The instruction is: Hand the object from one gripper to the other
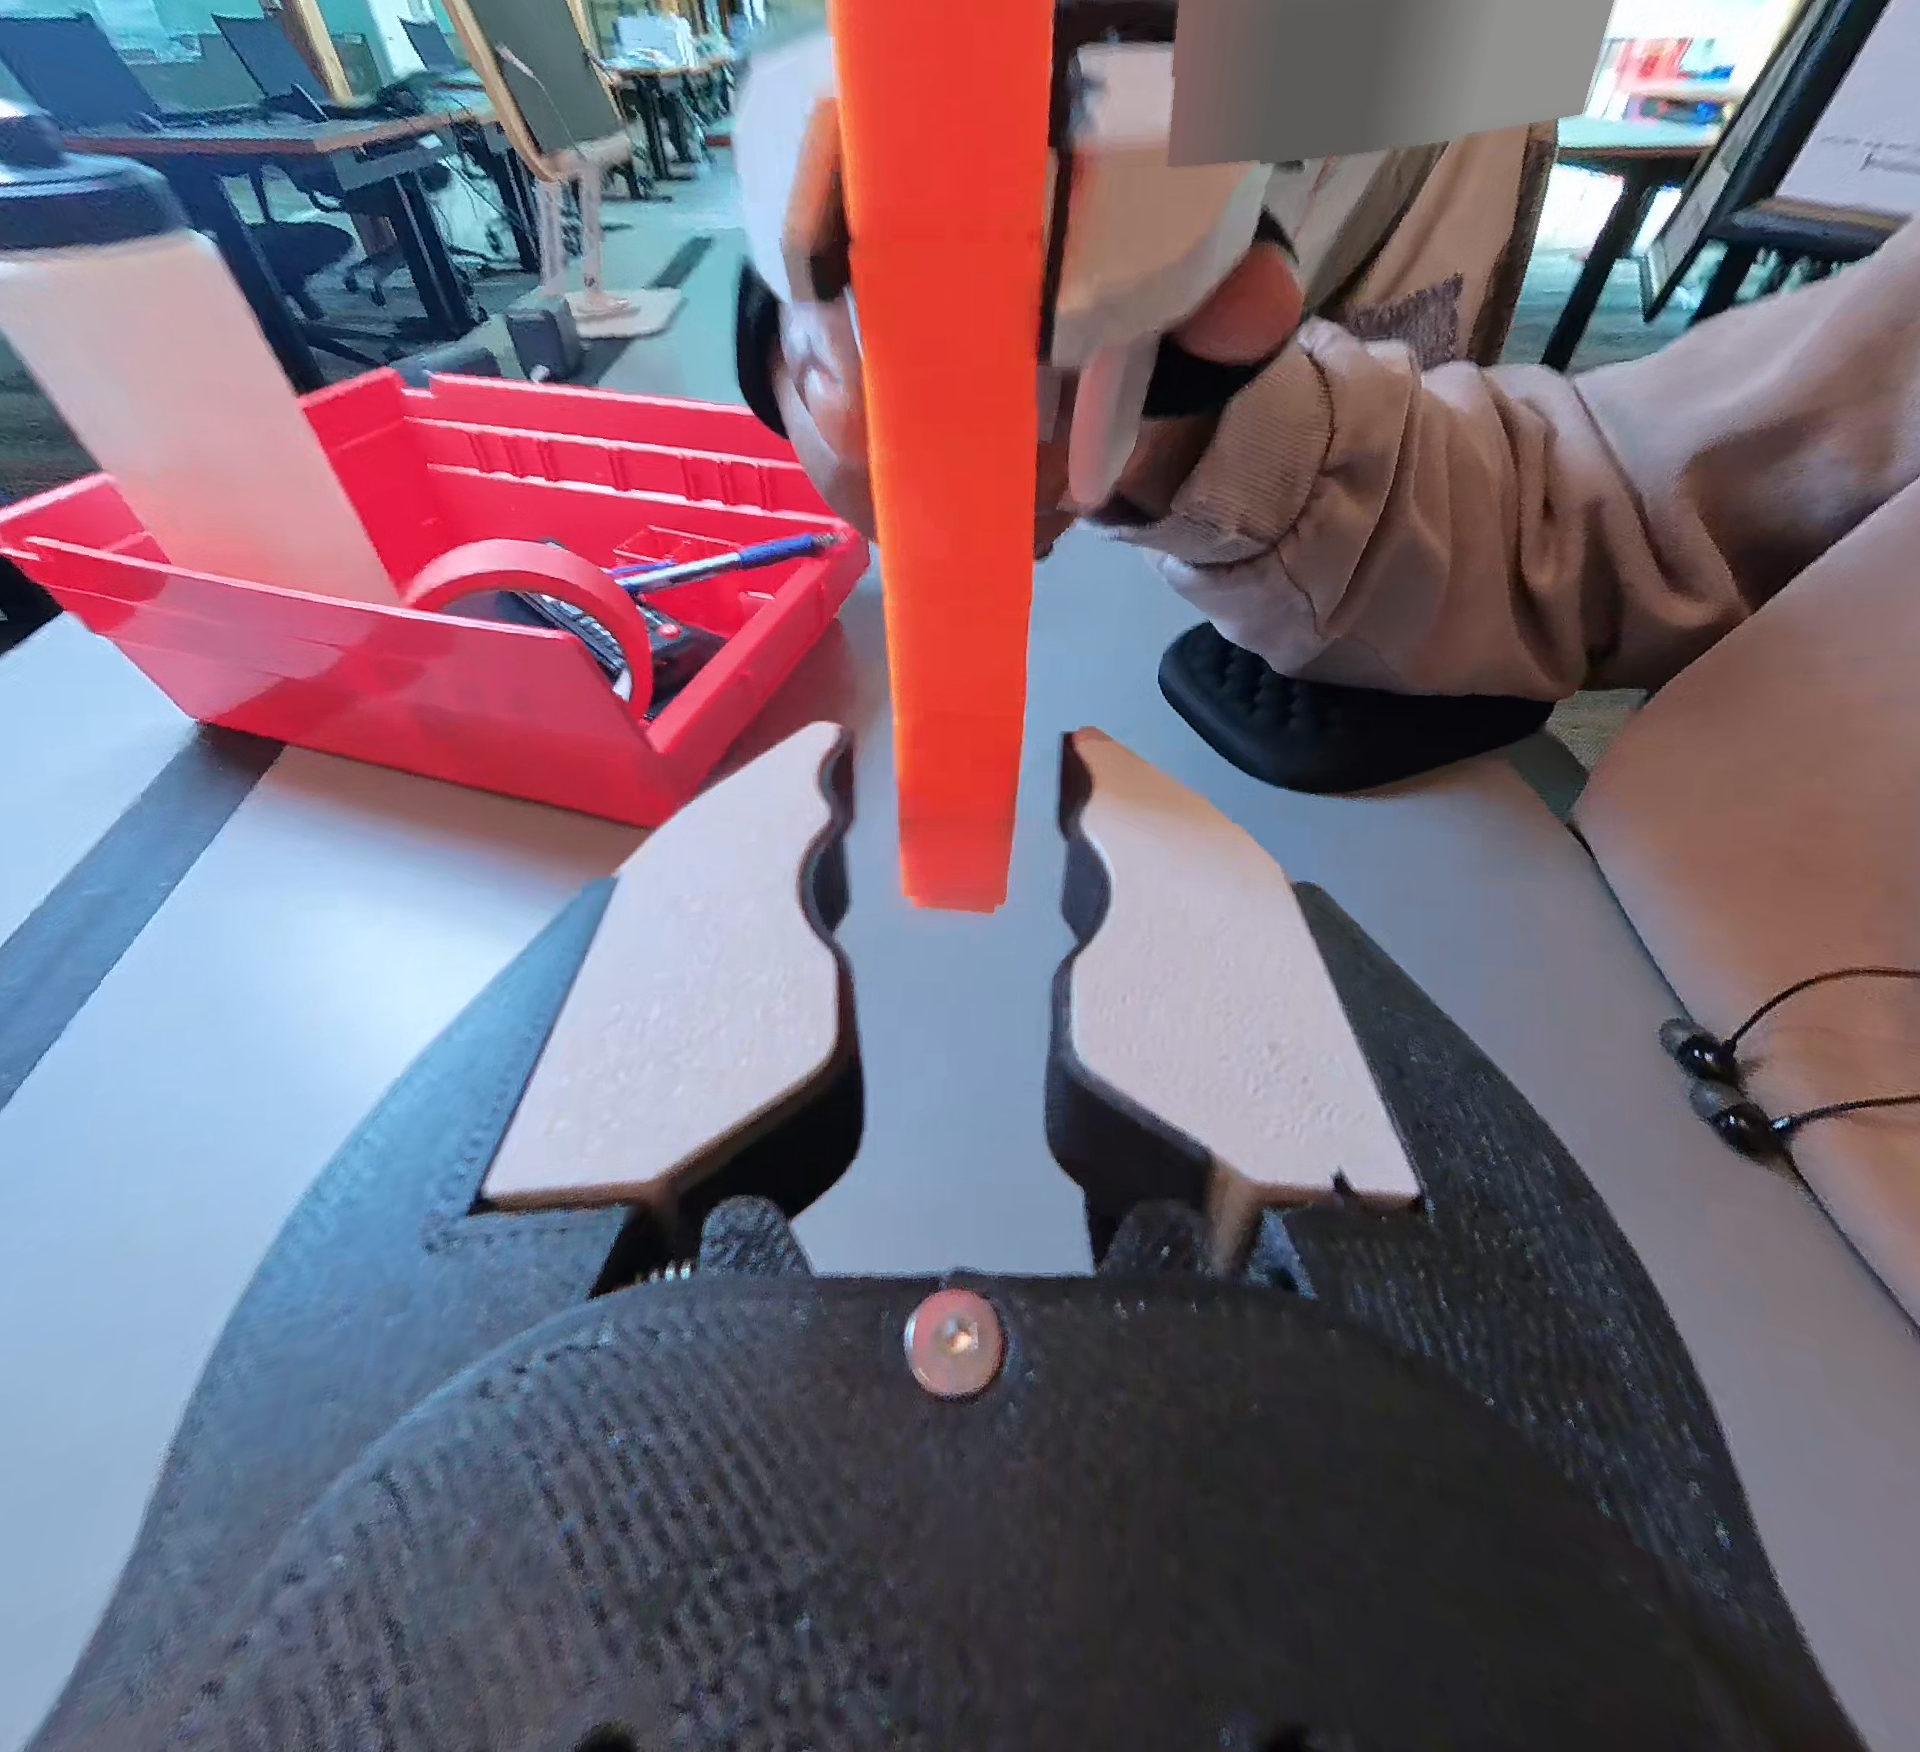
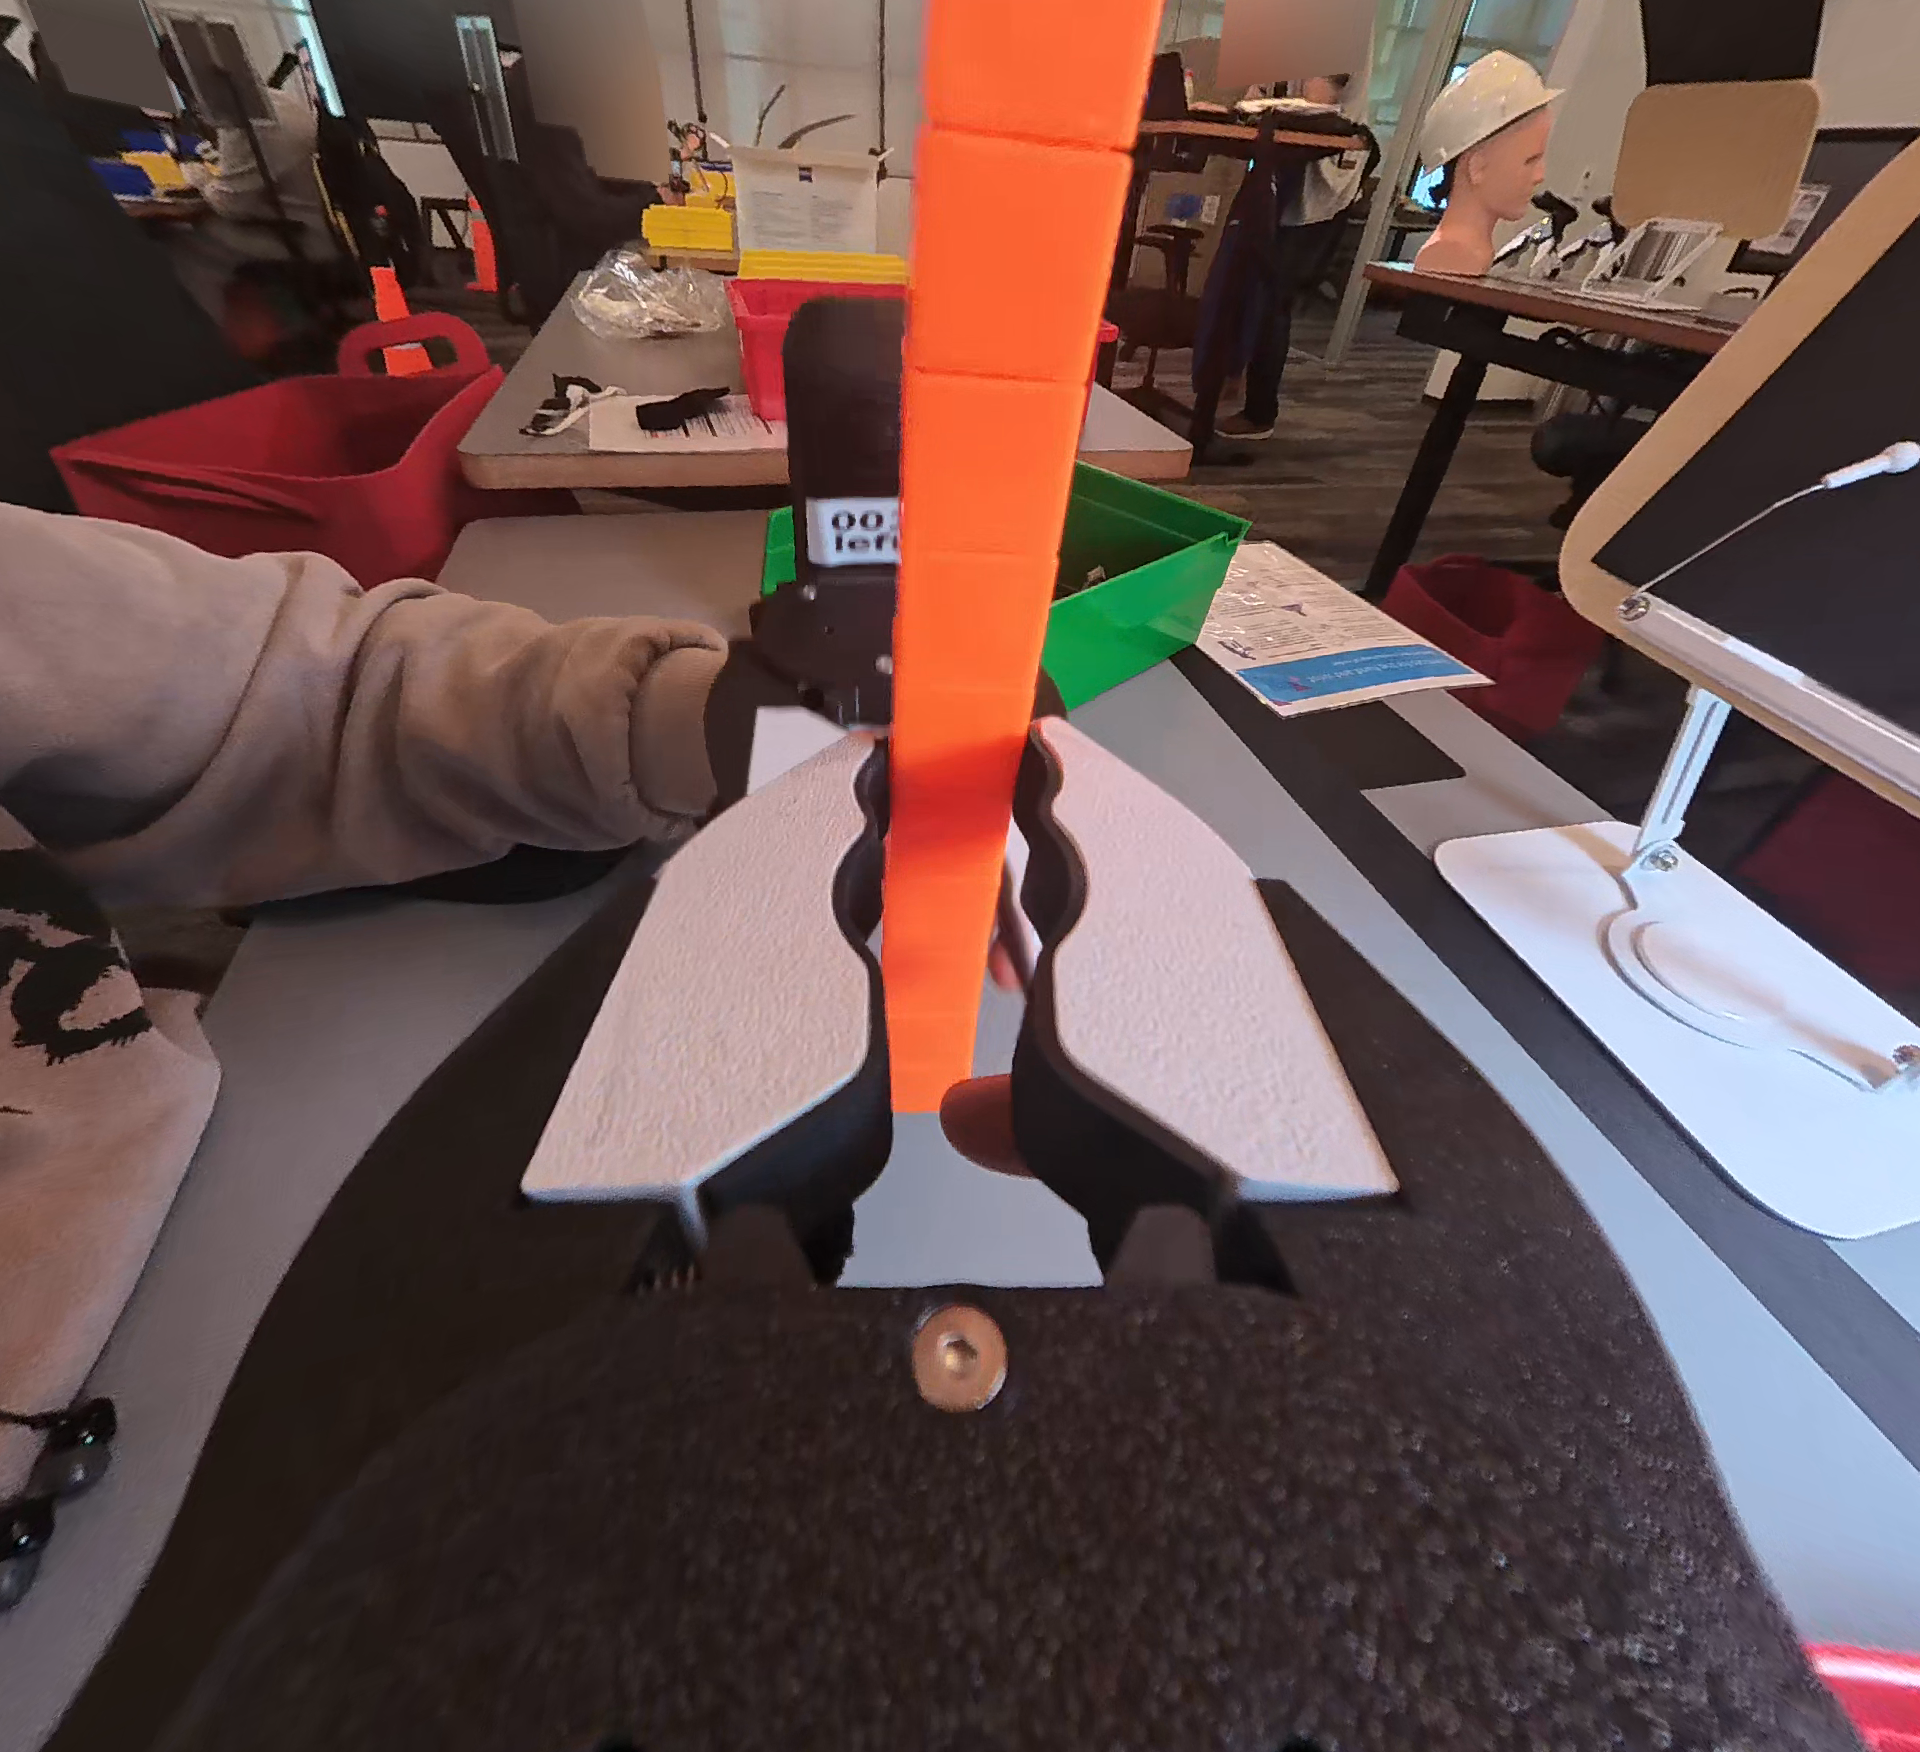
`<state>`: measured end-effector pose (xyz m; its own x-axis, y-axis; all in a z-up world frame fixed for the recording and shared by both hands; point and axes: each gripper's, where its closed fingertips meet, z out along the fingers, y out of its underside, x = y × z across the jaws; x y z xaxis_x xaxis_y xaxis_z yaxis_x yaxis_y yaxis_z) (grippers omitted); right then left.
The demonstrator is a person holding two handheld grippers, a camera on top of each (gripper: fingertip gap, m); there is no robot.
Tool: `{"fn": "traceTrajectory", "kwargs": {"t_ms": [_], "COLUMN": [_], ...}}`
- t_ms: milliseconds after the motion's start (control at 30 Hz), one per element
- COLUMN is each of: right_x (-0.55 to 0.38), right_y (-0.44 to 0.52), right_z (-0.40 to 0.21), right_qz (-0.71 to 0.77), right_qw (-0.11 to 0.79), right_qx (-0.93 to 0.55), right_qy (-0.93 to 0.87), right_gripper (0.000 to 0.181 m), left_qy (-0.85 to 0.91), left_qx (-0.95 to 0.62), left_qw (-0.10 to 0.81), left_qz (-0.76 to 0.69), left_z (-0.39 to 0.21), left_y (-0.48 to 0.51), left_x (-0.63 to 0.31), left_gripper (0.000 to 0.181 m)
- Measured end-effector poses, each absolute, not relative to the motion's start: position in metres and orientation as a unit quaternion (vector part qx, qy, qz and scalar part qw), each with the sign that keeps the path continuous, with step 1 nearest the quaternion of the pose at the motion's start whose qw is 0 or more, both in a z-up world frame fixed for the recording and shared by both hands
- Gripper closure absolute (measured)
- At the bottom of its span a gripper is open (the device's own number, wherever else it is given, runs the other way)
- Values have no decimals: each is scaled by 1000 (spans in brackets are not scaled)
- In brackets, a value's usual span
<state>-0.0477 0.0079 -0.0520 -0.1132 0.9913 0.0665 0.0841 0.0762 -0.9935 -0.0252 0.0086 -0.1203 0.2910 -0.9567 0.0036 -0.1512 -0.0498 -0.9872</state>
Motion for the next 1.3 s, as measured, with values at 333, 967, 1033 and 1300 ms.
{"fn": "traceTrajectory", "kwargs": {"t_ms": [333,967,1033,1300], "right_x": [-70,-44,-41,-15], "right_y": [-2,7,9,5], "right_z": [-100,-47,-37,15], "right_qz": [452,501,517,615], "right_qw": [418,477,494,551], "right_qx": [-493,-457,-446,-354], "right_qy": [-615,-559,-538,-439], "right_gripper": [159,160,159,160], "left_qy": [414,438,421,468], "left_qx": [-574,-617,-612,-609], "left_qw": [591,538,554,537], "left_qz": [-388,-370,-375,-349], "left_z": [-57,-98,-87,-115], "left_y": [1,11,13,10], "left_x": [-46,-35,-42,-27], "left_gripper": [152,153,141,120]}}
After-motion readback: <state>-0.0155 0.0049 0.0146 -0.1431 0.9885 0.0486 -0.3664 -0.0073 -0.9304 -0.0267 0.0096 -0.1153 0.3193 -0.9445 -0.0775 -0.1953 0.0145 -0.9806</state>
